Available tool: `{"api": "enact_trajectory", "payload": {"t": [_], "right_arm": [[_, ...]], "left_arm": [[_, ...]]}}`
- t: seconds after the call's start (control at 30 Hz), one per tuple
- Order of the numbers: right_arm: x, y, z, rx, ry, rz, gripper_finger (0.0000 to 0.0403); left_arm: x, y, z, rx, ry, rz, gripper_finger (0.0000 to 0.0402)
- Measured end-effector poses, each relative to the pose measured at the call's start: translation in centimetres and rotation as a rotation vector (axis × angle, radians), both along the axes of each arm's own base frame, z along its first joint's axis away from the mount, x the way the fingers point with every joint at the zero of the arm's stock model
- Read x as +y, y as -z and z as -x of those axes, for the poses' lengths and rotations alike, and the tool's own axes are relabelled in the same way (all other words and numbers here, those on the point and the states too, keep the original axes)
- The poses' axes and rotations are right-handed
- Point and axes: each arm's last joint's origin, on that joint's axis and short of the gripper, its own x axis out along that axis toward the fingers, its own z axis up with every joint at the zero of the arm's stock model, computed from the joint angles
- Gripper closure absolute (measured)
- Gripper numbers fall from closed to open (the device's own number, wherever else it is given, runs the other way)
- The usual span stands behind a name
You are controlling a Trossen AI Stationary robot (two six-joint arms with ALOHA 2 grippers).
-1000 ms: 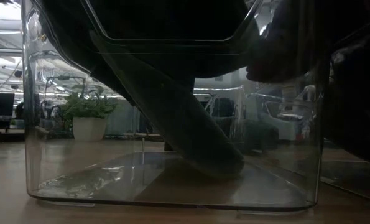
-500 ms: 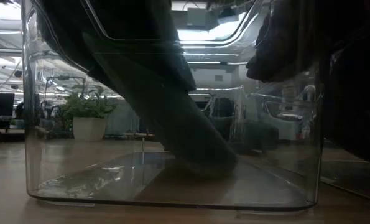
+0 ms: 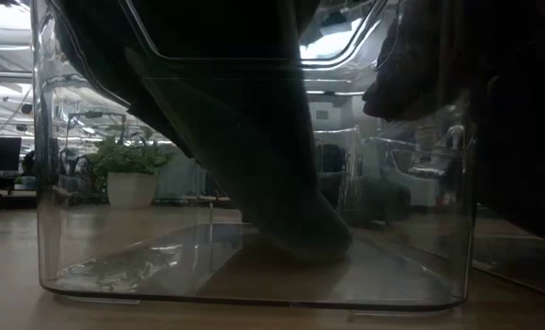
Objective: Pick & Place hat
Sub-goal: Put the top gray cap into the left transparent bin
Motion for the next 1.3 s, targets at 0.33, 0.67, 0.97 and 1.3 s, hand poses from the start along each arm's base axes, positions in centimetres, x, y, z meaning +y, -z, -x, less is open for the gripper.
{"api": "enact_trajectory", "payload": {"t": [0.33,0.67,0.97,1.3], "right_arm": [[0.7,0.9,1.4,0.164,0.064,-0.036,0.0403],[1.4,1.0,1.8,0.168,0.080,-0.045,0.0403],[-0.2,-0.4,-0.5,-0.063,0.010,0.010,0.0403],[-2.3,-0.2,-1.5,-0.089,-0.035,0.088,0.0360]], "left_arm": [[0.0,0.0,0.0,0.001,0.003,-0.009,0.0359],[0.0,0.0,0.0,0.003,0.006,-0.017,0.0359],[0.0,0.0,0.0,0.004,0.008,-0.024,0.0359],[0.0,0.0,0.0,0.005,0.009,-0.024,0.0359]]}}
